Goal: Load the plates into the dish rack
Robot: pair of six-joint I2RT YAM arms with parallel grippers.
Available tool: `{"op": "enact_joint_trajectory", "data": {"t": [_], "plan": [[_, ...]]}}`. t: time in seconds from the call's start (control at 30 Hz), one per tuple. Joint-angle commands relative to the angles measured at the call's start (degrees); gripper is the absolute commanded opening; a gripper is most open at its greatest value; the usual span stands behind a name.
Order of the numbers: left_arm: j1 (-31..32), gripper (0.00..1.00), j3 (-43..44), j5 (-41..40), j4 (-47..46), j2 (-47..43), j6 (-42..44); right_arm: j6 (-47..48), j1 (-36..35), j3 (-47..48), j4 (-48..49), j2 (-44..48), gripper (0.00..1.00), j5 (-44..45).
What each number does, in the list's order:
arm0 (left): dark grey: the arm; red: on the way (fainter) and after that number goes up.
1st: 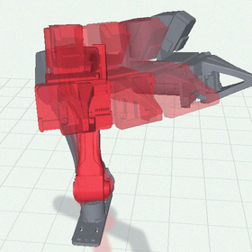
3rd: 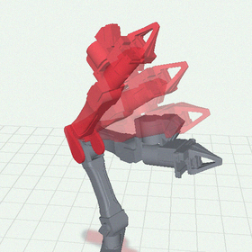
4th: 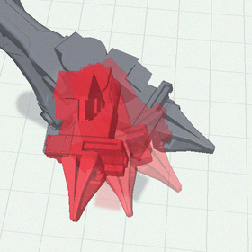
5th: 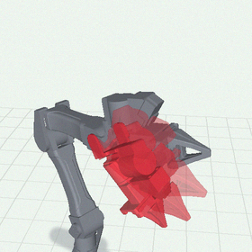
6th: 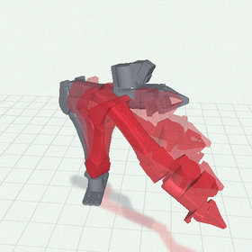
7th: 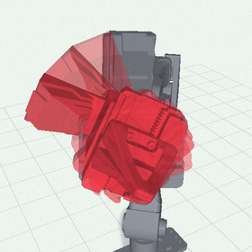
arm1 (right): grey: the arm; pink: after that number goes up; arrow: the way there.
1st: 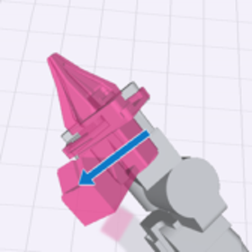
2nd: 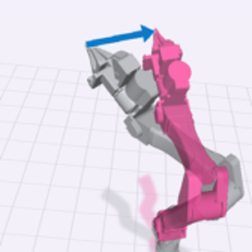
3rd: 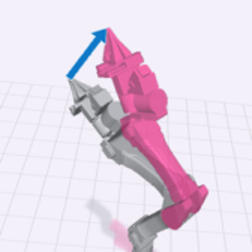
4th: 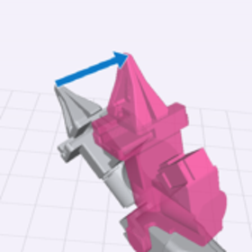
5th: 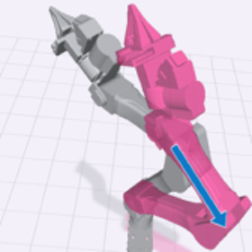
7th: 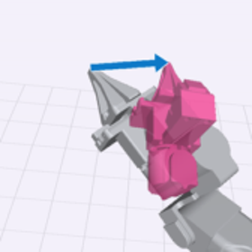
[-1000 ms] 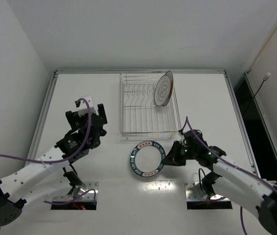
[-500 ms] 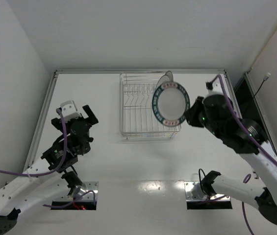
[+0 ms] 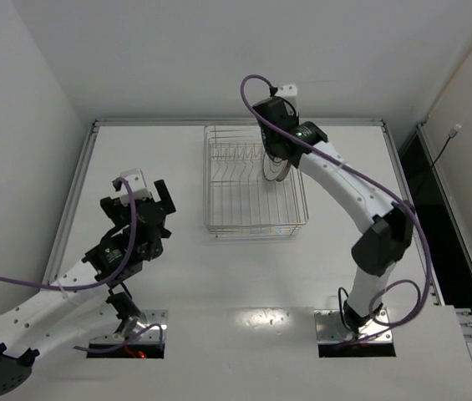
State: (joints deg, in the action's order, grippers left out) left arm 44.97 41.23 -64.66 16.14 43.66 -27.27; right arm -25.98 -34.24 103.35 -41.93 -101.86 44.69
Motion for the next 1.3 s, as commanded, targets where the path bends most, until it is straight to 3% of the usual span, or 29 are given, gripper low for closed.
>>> {"op": "enact_joint_trajectory", "data": {"t": [0.0, 0.27, 0.67, 0.73, 0.77, 0.8, 0.97, 1.1, 1.13, 1.2, 1.23, 1.27], "plan": [[-0.4, 0.95, 1.3, 0.1, -1.8, -1.0, 0.1, 2.2, 2.7, 5.6, 4.8, -3.9, 0.0, 1.0], [-0.4, 0.95, 1.3, -1.0, -1.8, 0.7, 1.2, 3.4, 4.4, 5.5, 8.9, -14.0, 0.0, -4.1], [-0.4, 0.95, 1.3, -2.1, -2.3, 5.7, 2.2, -0.1, 5.5, -4.1, 12.8, -13.2, 0.0, -17.7], [-0.4, 0.95, 1.3, -2.7, -2.3, 5.7, 2.2, -0.1, 5.5, -3.6, 12.1, -13.2, 0.09, -19.3], [-0.4, 0.95, 1.3, -2.7, -2.3, 5.7, 2.2, -0.1, 5.5, -2.9, 11.2, -13.2, 0.18, -20.5], [-0.4, 0.95, 1.3, -2.7, -1.8, 5.7, 2.2, -0.1, 5.5, -2.9, 10.5, -13.2, 0.34, -20.5], [-0.4, 0.95, 1.3, -3.2, -1.8, 5.7, 2.2, 0.6, 4.7, -6.5, 8.2, -4.9, 0.45, -16.6], [-0.4, 0.95, 1.3, -5.6, -1.8, 6.3, 3.4, 0.6, 2.3, -18.1, 8.2, 9.5, 0.58, -15.9], [-0.4, 0.96, 1.3, -5.6, -2.3, 6.8, 4.0, 0.6, 1.7, -20.9, 9.1, 15.6, 0.69, -19.4], [-0.4, 0.96, 1.3, -6.1, -2.3, 6.8, 4.0, 0.6, 1.7, -28.9, 10.8, 21.1, 0.75, -25.8], [-0.4, 0.96, 1.3, -5.6, -2.9, 7.3, 4.6, 0.6, 1.1, -31.2, 10.8, 24.9, 0.86, -33.0], [-0.4, 0.96, 1.3, -5.6, -2.9, 7.3, 4.6, 0.6, 0.6, -33.1, 10.8, 26.4, 0.89, -35.1]]}}
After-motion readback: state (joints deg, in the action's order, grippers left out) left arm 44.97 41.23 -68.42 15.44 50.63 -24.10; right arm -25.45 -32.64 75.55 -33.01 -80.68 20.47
